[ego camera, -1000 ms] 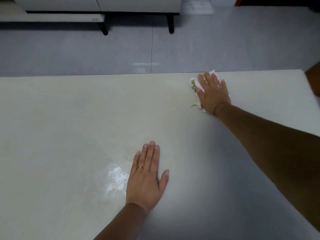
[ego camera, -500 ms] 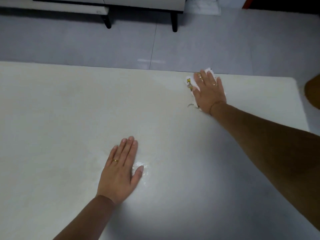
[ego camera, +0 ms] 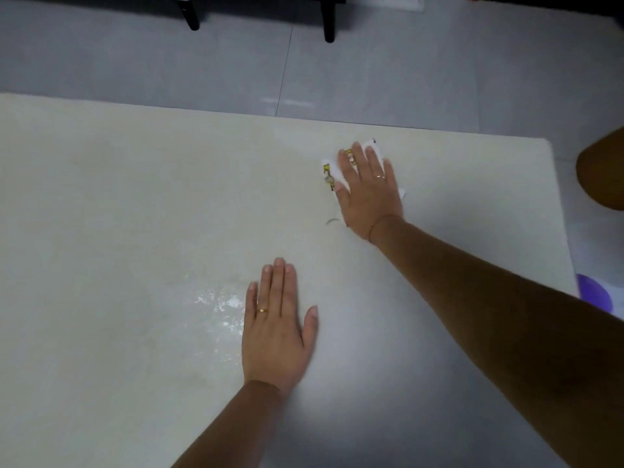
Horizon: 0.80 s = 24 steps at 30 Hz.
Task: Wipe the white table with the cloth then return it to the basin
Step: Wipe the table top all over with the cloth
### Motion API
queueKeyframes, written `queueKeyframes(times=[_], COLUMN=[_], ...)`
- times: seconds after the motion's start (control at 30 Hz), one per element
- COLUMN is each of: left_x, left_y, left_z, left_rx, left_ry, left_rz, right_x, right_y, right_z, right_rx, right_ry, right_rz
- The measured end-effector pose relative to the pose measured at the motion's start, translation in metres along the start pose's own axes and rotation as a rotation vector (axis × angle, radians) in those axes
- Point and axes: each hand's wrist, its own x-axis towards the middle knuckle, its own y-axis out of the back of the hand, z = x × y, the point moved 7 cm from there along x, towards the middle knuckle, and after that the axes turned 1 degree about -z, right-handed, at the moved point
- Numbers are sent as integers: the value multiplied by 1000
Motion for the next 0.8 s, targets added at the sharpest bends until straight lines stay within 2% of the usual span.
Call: queueKeyframes(times=[0.07,0.17,0.27,0.33,0.43,0.5,0.57,0.6,0.7,0.77,0.8], left_x=[-1,-1,-1,0,0,-1,-1,0,0,0,0], left_y=[-1,-1,-2,-1,0,0,1,0,-1,-1,-2], left_z=[1,2,1,2,2,2,2,2,1,1,2], left_rx=[-4,-1,1,4,17,7,7,10,8,15,22], left_ry=[2,17,20,17,18,18,16,14,9,8,6], left_rz=[-13,-6,-3,-4,0,-1,6,7,13,16,15], right_x=[-7,-21,-33,-44,-70,-81,-86,-88,-99,-107,-111], right_y=[1,2,-3,-9,-14,-10,-8,-7,-9,-14,-16], right_z=[31,70,48,8,-38,-33,-4,16,51,37,22], right_rx=[-32,2,49,65,53,58,6,-6,51,82,82], right_ry=[-25,-282,-466,-404,-108,90,127,57,-303,-477,-491], right_rz=[0,9,0,-6,-11,-10,9,8,22,26,20])
